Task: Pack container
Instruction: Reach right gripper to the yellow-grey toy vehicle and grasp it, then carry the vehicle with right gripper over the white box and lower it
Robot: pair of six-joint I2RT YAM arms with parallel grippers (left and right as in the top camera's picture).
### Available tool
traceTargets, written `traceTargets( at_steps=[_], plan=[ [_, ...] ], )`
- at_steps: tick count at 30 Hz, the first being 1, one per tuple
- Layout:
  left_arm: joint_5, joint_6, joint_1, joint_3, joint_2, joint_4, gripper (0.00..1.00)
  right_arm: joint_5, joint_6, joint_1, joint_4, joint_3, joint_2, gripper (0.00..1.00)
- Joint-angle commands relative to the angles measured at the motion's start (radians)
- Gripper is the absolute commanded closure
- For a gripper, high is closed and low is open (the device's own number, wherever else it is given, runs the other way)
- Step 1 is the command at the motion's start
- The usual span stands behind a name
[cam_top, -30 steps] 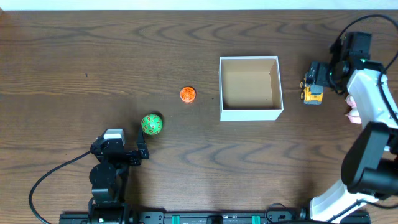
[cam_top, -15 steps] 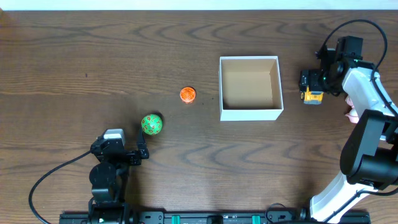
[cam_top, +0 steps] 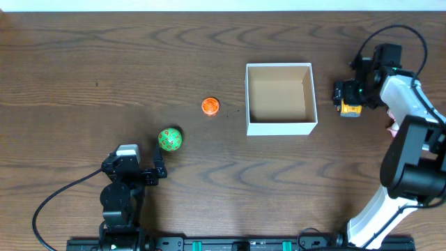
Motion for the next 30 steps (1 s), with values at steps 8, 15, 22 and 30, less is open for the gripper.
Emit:
traceTargets(
  at_steps=[8, 15, 22, 30],
  plan=[
    [-0.001, -0.009, 0.005, -0.017, -0.002, -0.035, 0.02, 0.022, 0.027, -0.006, 0.035, 0.016, 0.037, 0.06],
    [-0.001, -0.009, 0.005, -0.017, -0.002, -0.035, 0.02, 0.023, 0.027, -0.006, 0.053, 0.017, 0.037, 0.07],
    [-0.001, -0.009, 0.005, -0.017, -0.002, -0.035, 0.02, 0.023, 0.034, -0.006, 0.079, 0.017, 0.037, 0.09],
    [-0.001, -0.009, 0.005, -0.017, -0.002, -0.035, 0.02, 0.023, 0.034, -0.006, 0.078, 0.022, 0.037, 0.27]
  ],
)
